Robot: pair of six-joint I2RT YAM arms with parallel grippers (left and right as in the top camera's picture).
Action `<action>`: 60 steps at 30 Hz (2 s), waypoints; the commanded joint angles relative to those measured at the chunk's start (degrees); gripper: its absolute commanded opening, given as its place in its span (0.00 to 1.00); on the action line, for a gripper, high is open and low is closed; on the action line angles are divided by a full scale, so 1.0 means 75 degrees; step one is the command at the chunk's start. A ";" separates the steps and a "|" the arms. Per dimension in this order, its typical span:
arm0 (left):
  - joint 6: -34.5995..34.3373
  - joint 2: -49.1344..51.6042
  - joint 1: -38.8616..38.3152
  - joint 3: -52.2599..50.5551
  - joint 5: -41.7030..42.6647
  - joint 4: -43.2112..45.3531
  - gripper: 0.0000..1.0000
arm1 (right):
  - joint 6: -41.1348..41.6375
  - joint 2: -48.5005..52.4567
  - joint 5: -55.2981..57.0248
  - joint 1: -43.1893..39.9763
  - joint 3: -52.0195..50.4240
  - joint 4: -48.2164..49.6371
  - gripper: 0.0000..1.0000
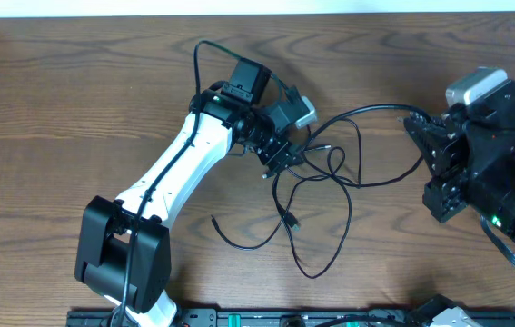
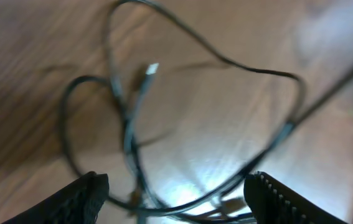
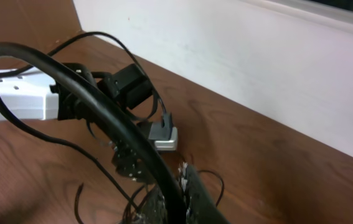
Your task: Untangle cables
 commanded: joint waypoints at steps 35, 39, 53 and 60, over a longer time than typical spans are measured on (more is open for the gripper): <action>-0.1979 0.1475 0.0099 -0.0017 -0.2229 0.0493 0.18 | -0.0006 -0.0026 0.0020 -0.0029 0.0052 -0.0565 0.01; -0.2495 0.1297 0.0475 -0.0017 -0.3407 0.0265 0.09 | 0.0178 -0.0026 0.0892 -0.0029 0.0052 -0.0772 0.01; -0.3165 -0.1151 0.3896 -0.0017 -0.3622 -0.0192 0.08 | 0.1859 -0.0026 0.4602 -0.0032 0.0052 -0.1504 0.01; -0.3847 -0.2975 0.5496 -0.0017 -0.3089 0.0079 0.09 | 0.1944 -0.0023 0.4908 -0.0032 0.0044 -0.1676 0.01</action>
